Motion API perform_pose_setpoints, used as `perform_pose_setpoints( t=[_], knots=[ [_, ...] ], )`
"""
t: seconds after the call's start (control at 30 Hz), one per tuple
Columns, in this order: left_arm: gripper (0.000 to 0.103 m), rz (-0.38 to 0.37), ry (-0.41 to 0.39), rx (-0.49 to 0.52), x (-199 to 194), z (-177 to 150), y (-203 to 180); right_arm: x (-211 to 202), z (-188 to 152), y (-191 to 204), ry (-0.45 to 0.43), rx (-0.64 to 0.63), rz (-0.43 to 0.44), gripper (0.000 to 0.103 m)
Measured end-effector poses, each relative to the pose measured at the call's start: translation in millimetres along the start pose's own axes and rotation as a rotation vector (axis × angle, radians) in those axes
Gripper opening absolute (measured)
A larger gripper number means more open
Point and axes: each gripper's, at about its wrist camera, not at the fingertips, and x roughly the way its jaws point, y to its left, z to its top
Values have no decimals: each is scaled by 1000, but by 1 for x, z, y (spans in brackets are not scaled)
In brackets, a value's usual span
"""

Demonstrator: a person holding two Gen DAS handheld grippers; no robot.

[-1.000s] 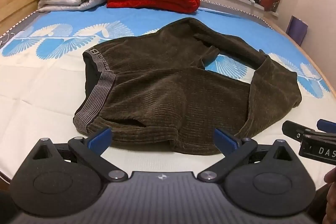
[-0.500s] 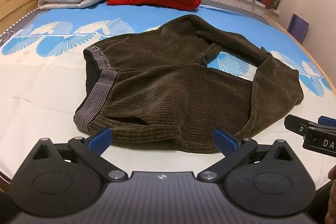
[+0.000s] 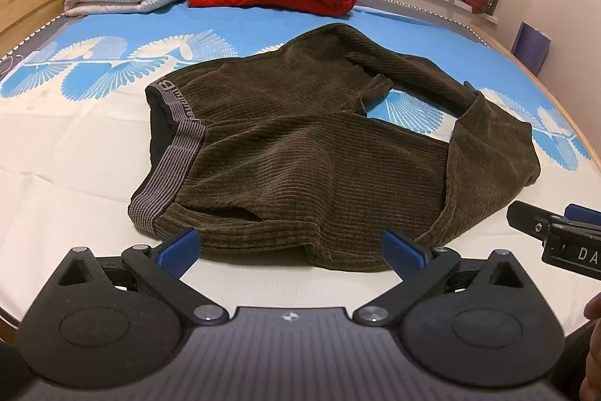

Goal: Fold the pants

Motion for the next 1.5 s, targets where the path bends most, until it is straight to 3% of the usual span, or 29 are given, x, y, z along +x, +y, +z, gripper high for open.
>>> perform_pose_setpoints(
  t=[1.17,1.3,1.4,1.5],
  knots=[
    [103,-2,-1,-4,0,-1,-2,-5,1,-3,-26,25,13,92],
    [103,9,-32,6,-4,-3,-5,-8,3,-5,-39,51,40,91],
    [92,2,-82,42,-12,-4,-10,-11,4,-5,-57,54,35,91],
    [73,-20,-106,76,-17,-3,-13,-11,5,-7,-65,62,15,91]
  ],
)
